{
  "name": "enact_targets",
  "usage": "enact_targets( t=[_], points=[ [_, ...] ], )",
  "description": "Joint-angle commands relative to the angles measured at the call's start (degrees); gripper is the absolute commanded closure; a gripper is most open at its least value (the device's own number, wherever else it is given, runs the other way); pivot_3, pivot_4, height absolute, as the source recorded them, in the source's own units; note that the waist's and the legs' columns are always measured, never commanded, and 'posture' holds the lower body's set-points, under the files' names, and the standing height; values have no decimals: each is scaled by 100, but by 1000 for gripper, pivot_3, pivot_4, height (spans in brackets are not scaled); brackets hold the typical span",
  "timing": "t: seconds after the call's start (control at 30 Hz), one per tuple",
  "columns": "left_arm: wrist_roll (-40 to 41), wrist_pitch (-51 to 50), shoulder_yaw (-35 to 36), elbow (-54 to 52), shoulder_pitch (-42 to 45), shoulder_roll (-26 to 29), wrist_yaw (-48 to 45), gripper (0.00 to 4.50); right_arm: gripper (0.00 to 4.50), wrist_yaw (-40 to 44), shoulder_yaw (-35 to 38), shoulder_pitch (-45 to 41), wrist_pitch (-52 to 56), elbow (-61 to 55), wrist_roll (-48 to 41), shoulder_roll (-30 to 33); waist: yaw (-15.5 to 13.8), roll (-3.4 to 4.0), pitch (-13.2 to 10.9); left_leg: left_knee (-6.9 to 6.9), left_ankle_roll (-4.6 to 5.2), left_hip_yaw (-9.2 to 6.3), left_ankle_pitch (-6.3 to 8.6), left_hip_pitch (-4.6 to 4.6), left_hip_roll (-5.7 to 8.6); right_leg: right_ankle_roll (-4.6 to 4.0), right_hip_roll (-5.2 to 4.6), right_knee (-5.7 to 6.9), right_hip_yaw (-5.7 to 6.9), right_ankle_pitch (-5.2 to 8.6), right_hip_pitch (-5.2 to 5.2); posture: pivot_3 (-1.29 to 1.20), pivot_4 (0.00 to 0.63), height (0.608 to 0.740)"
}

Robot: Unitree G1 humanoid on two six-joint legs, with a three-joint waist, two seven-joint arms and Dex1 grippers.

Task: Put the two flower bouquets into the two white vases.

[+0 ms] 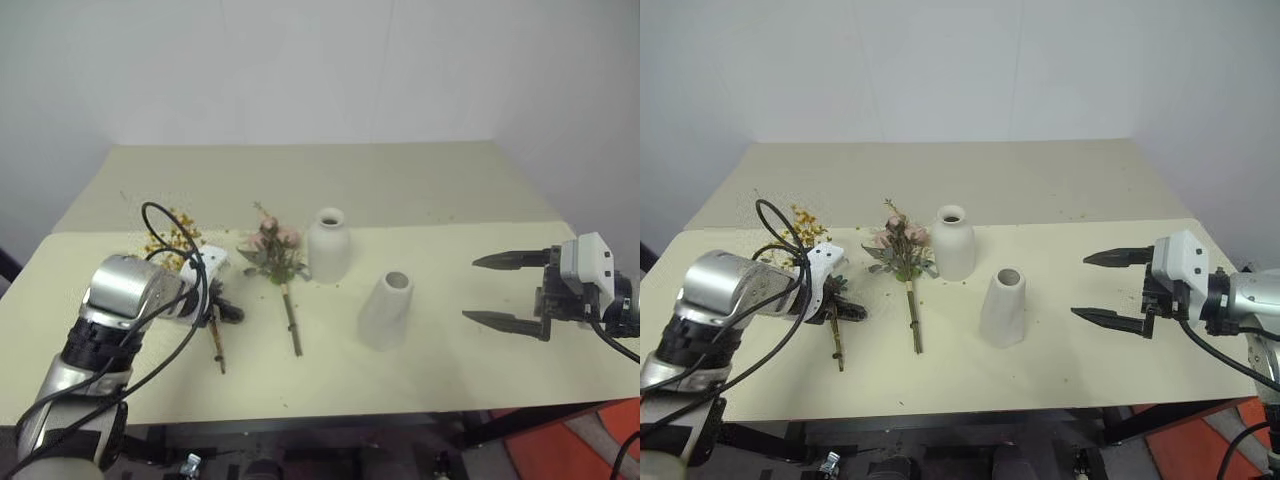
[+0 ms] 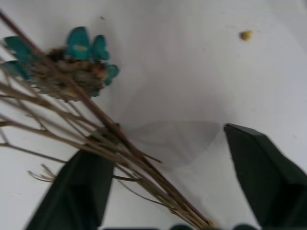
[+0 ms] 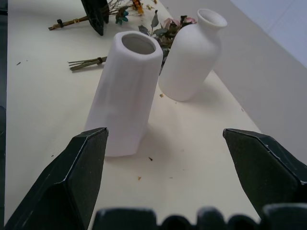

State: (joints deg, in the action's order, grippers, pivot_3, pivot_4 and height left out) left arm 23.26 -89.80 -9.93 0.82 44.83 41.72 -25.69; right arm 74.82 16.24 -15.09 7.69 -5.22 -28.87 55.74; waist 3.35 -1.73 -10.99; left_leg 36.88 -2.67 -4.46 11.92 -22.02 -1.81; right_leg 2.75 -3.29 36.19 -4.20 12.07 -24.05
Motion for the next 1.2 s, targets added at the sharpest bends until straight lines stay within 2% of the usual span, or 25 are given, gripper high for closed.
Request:
enact_targets(
  t=[0.03,0.3,0.6,0.8,1.0,1.2],
  points=[
    [-101,163,-172,165,115,-9,-63,2060,0,7,76,-79,-99,-127,-53,27,-12,0,0,0,0,0,0,0,0,0,0,0,0,0,0,0,150,740],
    [-293,453,-102,167,335,205,-110,4480,0,-60,-68,-192,-182,-12,59,-140,-54,-1,-1,0,0,0,0,-15,0,0,0,-2,0,0,-13,0,150,740],
    [-412,1138,398,-203,689,690,-228,4480,0,-45,-208,-448,-348,310,158,-271,-73,-3,-2,1,-1,-1,0,-22,0,1,-1,-5,1,-1,-17,0,150,740],
    [-34,2904,1542,-123,894,585,-834,4480,0,-143,-185,-499,-392,348,143,-370,-75,-3,-2,1,-1,0,-1,-23,0,0,-1,-6,2,-1,-18,0,150,740],
    [-45,5103,1587,1196,1553,72,-1944,4480,0,-490,-190,-956,107,536,-29,-472,-95,-3,-2,2,-3,2,-2,-17,1,0,-3,-4,2,-3,-12,0,150,740],
    [108,6321,1641,2447,2340,-850,-2704,4480,0,-857,-302,-1247,786,487,-110,-522,-99,-3,-2,3,-3,1,-2,-35,5,-5,-6,-13,2,-8,-18,0,150,740]
  ],
)
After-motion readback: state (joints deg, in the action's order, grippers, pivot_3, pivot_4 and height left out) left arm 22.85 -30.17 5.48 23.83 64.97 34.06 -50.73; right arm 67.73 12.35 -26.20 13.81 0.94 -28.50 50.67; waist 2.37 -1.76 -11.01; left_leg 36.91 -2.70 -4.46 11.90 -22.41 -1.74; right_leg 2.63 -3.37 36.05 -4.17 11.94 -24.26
